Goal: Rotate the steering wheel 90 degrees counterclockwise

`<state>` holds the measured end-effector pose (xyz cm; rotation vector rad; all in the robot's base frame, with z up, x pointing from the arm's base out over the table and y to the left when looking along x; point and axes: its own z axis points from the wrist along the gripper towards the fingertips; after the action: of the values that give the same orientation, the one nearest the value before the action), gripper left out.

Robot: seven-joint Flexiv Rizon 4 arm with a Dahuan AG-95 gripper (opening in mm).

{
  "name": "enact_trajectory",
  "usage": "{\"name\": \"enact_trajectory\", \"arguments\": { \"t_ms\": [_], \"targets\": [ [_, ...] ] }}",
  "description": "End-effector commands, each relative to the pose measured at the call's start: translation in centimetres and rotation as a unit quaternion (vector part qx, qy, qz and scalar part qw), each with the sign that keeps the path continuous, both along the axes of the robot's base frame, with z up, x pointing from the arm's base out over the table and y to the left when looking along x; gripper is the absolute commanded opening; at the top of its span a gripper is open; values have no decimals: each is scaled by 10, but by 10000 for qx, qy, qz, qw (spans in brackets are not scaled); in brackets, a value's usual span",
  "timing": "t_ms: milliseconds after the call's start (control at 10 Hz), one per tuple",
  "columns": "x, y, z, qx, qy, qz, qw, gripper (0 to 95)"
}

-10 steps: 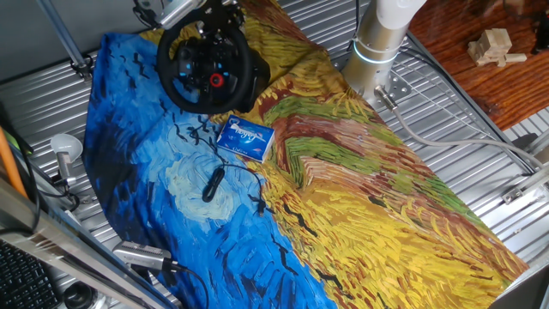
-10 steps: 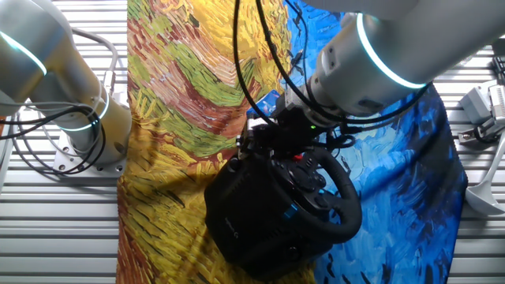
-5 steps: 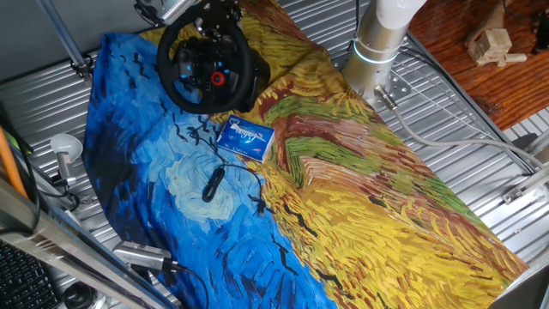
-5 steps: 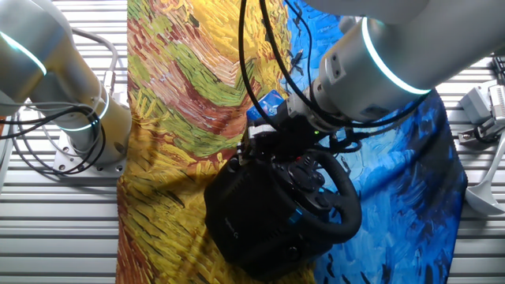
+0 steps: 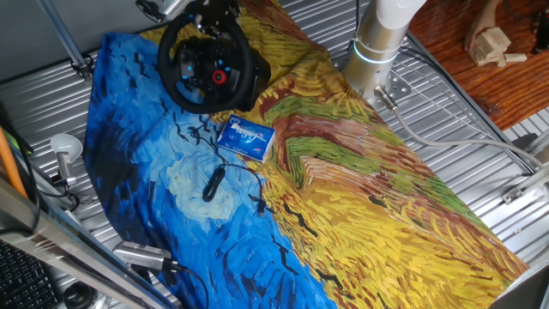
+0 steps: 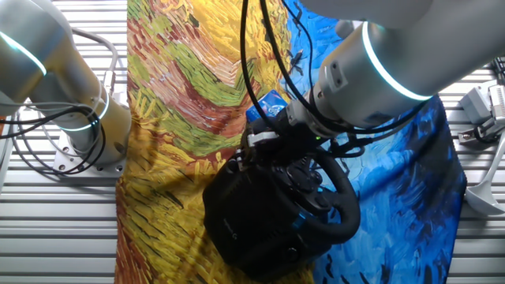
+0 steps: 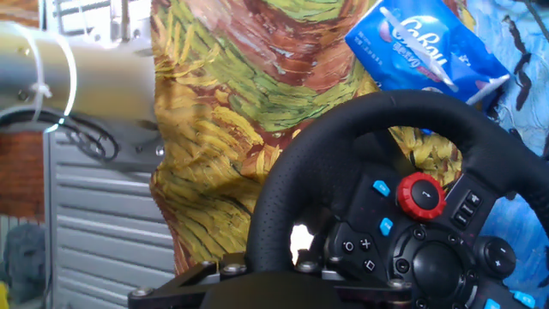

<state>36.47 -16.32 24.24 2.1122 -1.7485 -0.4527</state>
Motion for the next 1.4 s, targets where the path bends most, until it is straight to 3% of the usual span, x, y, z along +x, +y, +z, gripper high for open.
{"name": "enact_trajectory", "arguments": {
  "t_ms": [100, 1400],
  "targets": [
    [-1, -1, 1, 76, 12, 141, 9999, 0],
    [-1, -17, 4, 300, 32, 640, 9975, 0]
  ]
}}
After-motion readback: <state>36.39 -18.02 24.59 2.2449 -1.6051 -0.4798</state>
